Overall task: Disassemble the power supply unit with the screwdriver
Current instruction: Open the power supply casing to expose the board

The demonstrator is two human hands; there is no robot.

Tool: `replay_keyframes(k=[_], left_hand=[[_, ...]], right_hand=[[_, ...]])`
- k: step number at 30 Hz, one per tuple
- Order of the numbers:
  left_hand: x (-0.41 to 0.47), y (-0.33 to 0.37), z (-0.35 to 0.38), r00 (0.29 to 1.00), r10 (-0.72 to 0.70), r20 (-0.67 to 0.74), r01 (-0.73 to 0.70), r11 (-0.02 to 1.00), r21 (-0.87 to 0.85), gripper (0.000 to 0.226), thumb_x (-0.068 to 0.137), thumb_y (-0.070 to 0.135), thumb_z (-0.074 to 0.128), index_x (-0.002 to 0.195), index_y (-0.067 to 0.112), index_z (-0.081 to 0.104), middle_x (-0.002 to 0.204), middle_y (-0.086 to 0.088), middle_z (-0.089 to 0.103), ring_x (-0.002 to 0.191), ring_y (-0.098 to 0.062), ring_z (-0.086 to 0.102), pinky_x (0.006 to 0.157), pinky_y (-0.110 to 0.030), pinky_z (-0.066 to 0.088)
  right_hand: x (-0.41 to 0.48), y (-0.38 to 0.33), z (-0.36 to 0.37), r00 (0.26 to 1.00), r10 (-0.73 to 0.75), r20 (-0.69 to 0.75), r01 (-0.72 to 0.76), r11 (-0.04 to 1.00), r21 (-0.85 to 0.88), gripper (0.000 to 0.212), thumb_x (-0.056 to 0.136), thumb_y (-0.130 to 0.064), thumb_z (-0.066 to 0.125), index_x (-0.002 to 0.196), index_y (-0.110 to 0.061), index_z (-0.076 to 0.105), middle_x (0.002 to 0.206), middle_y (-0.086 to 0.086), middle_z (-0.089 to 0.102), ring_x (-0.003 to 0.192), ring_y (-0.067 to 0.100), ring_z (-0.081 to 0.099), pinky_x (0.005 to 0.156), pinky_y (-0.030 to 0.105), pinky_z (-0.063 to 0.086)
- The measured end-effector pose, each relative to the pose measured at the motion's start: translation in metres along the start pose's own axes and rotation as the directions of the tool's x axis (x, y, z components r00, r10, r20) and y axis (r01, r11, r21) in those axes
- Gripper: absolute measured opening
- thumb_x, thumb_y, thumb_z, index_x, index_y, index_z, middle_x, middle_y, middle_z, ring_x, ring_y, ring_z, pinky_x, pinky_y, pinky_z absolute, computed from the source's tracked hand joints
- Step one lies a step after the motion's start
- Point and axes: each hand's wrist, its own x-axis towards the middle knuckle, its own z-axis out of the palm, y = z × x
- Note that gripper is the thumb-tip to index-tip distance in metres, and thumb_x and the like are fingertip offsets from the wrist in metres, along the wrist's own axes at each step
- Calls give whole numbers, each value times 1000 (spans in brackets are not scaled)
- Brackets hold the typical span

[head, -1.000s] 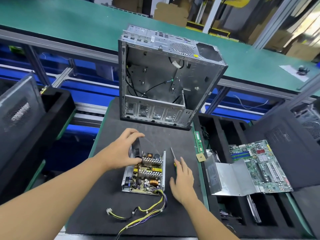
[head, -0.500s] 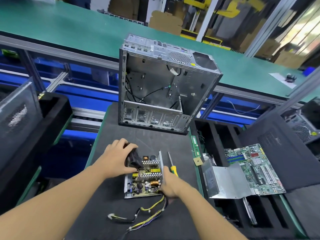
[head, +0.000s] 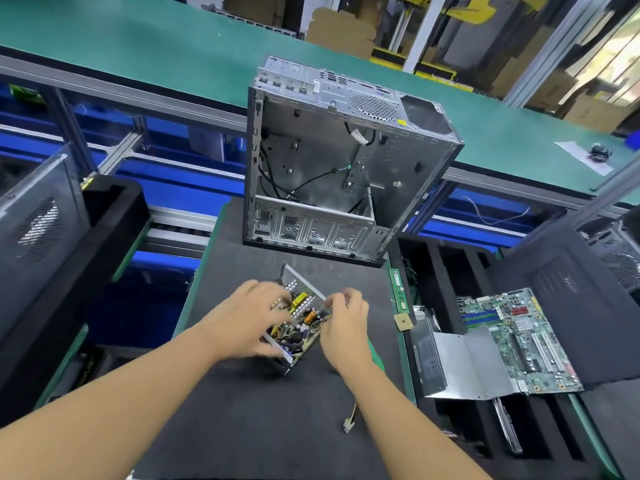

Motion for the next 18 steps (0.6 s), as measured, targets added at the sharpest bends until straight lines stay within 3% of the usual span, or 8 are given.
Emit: replay_keyframes(k=[3, 5, 7, 9, 12, 14, 16, 18], left_hand=[[8, 10, 7, 948, 53, 313, -71, 997, 45, 59, 82, 76, 42, 110, 30, 67, 130, 9, 45, 127, -14, 40, 109, -36, 24], [11, 13, 9, 933, 26, 360, -43, 998, 39, 46, 90, 64, 46, 110, 28, 66, 122, 8, 45, 117, -13, 46, 99, -32, 28], [12, 14, 7, 916, 14, 402, -46, 996, 72, 44, 92, 62, 47, 111, 26, 66, 118, 6, 44, 110, -15, 51, 90, -34, 34], [13, 18, 7, 906, 36, 422, -97, 988, 123, 48, 93, 62, 45, 110, 22, 67, 115, 3, 47, 104, -20, 55, 84, -37, 41], [15, 40, 10, 881, 62, 469, -145, 979, 143, 56, 97, 60, 39, 107, 12, 67, 109, -3, 54, 95, -30, 60, 66, -39, 40], [12, 57, 19, 877, 73, 475, -125, 989, 79, 59, 97, 62, 36, 104, 12, 67, 108, -3, 56, 95, -31, 62, 62, -38, 34], [4, 63, 19, 903, 44, 427, -35, 999, -30, 61, 92, 72, 27, 90, 23, 64, 104, 3, 55, 91, -23, 61, 62, -35, 33], [-4, 53, 14, 959, -89, 269, 131, 981, -145, 61, 87, 75, 14, 78, 28, 53, 93, 8, 52, 87, -14, 59, 63, -32, 36]], right_hand=[[-11, 2, 1, 1000, -13, 22, 11, 997, 79, 23, 82, 1, 50, 101, -11, 57, 124, 8, 40, 103, 29, 49, 89, 37, 44], [-16, 6, 3, 998, -24, 54, 17, 993, 118, 16, 86, -4, 50, 98, -12, 57, 124, 4, 35, 96, 23, 53, 84, 31, 46], [-18, 10, 5, 1000, -10, -23, 13, 994, 112, 17, 84, -3, 50, 97, -11, 56, 120, 3, 35, 98, 19, 47, 83, 29, 44], [-23, 14, 11, 1000, 5, 20, -7, 990, 141, 18, 85, -3, 49, 99, -12, 56, 113, 2, 43, 96, 19, 49, 83, 29, 44], [-32, 22, 20, 939, 19, 344, -85, 980, 178, 20, 88, -10, 47, 103, -18, 57, 90, -2, 59, 86, 19, 56, 77, 27, 43], [-38, 26, 27, 870, -16, 493, -111, 967, 227, 20, 86, -11, 53, 103, -18, 60, 79, -10, 57, 73, 10, 54, 76, 27, 46], [-41, 26, 31, 846, -33, 532, -142, 948, 285, 18, 85, -12, 59, 101, -20, 65, 76, -14, 58, 64, -2, 50, 75, 22, 47], [-41, 25, 34, 845, -74, 530, -116, 941, 317, 15, 85, -16, 65, 98, -24, 68, 81, -13, 59, 65, -1, 51, 74, 19, 46]])
